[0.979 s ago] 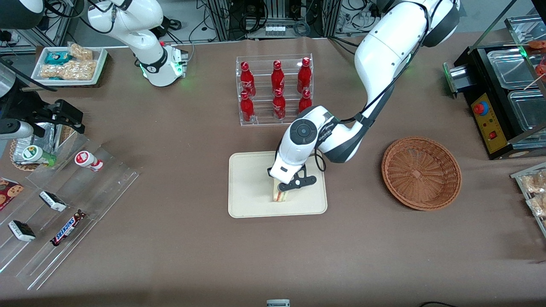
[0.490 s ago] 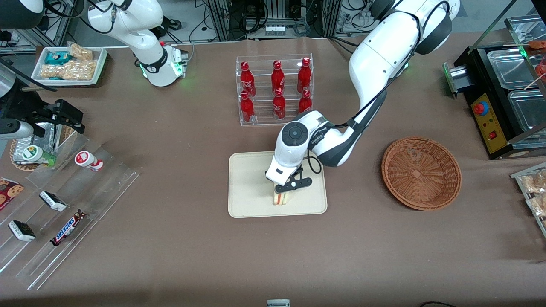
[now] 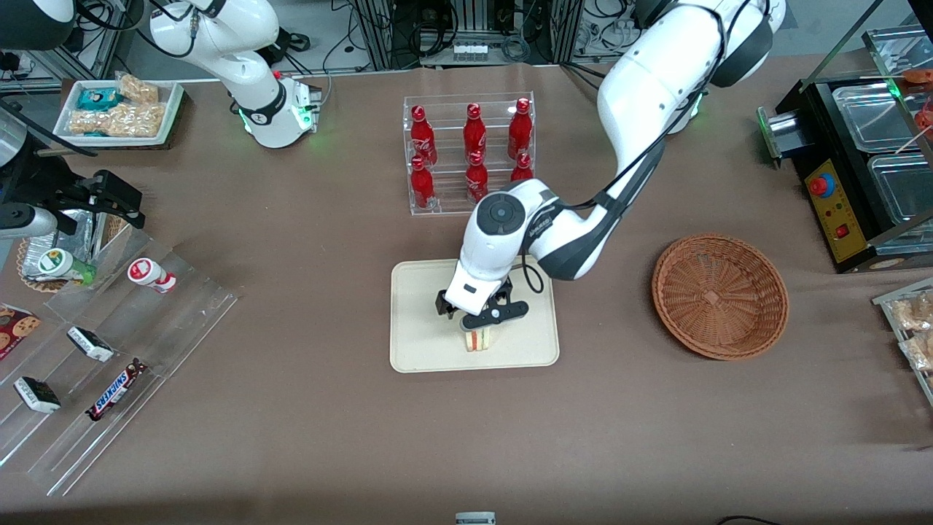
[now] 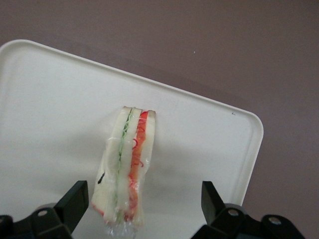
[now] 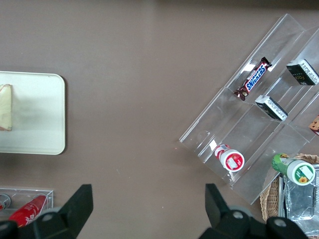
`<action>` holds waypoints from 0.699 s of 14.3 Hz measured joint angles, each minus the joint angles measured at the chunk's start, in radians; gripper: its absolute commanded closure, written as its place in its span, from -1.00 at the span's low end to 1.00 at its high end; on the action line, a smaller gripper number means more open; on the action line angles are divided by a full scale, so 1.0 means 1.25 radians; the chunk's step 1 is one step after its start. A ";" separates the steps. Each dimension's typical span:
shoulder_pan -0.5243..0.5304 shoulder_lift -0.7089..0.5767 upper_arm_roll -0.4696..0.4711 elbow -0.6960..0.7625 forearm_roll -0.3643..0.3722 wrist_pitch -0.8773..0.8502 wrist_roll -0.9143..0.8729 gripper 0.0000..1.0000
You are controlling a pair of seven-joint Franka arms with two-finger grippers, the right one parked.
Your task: Place sandwich from basket to tray
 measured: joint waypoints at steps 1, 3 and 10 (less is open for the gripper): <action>0.001 -0.026 0.000 0.000 0.000 -0.042 -0.009 -1.00; 0.007 -0.071 0.004 -0.005 0.000 -0.124 -0.007 -1.00; 0.164 -0.190 0.010 -0.142 0.000 -0.199 0.162 -1.00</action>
